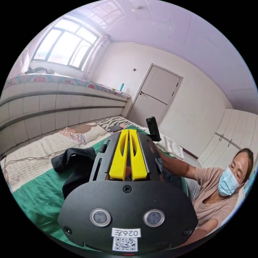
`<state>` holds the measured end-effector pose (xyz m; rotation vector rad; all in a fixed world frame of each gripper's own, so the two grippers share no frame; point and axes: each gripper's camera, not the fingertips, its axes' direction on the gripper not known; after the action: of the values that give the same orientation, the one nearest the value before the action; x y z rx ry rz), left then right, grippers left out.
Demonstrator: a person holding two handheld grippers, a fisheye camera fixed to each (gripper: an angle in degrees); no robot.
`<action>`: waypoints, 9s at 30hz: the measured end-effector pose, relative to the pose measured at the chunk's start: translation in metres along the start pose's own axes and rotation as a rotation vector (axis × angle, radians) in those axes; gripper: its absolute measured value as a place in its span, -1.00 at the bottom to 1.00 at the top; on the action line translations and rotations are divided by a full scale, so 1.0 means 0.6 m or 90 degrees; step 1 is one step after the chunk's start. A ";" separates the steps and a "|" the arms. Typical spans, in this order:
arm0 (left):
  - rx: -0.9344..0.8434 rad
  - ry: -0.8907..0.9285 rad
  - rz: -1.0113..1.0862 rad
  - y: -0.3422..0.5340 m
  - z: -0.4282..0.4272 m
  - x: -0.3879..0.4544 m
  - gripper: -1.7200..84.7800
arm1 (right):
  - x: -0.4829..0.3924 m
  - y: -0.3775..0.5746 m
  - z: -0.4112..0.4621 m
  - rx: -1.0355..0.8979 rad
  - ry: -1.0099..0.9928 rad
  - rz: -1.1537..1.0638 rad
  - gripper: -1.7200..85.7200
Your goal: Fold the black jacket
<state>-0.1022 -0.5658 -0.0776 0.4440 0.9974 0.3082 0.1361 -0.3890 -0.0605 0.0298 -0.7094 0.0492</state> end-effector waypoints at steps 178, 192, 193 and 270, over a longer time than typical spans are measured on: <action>-0.340 -0.294 0.053 0.633 -0.143 0.060 -0.98 | -0.378 0.212 0.747 -0.496 0.215 -0.343 -0.99; -0.129 -0.373 0.064 0.639 -0.240 0.133 -0.98 | -0.310 0.287 0.295 -0.267 0.189 -0.281 -0.98; -0.093 -0.343 0.064 0.628 -0.253 0.152 -0.98 | -0.306 0.329 0.243 -0.289 0.209 -0.275 -0.98; 0.047 0.079 -0.546 0.569 -0.324 -0.201 -0.89 | -0.319 0.726 0.237 -0.377 -0.153 -0.103 -0.95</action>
<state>-0.3467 -0.2803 0.0889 0.0349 1.2314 -0.4784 -0.1256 0.0330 -0.0730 -0.4809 -0.9374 -0.3258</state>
